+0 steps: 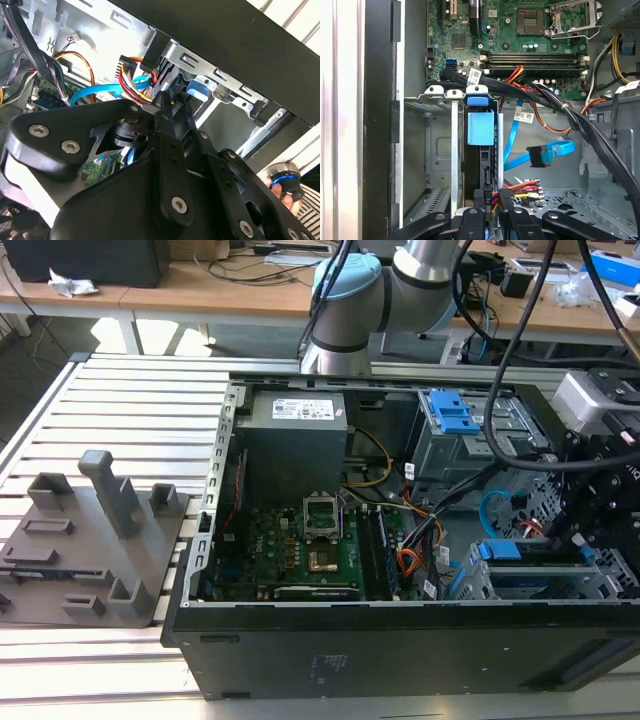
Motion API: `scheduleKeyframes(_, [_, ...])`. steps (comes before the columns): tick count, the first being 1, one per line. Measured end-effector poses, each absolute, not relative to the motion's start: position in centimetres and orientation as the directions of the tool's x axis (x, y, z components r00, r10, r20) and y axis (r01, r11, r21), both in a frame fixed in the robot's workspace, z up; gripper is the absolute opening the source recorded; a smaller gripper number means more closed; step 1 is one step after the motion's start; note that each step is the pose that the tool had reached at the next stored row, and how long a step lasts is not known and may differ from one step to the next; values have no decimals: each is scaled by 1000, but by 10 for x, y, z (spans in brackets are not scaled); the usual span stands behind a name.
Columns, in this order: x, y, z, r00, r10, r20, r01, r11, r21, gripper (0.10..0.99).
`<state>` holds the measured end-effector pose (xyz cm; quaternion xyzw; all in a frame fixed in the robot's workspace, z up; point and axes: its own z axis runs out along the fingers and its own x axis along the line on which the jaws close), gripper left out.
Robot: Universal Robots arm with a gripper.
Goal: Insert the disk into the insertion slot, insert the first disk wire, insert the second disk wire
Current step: 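Insert the first disk wire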
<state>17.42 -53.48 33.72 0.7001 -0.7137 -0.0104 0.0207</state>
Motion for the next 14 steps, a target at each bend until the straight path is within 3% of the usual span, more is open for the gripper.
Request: scheduleKeyframes(14, [174, -535, 355, -19, -1000, 15, -999, 19, 44, 251])
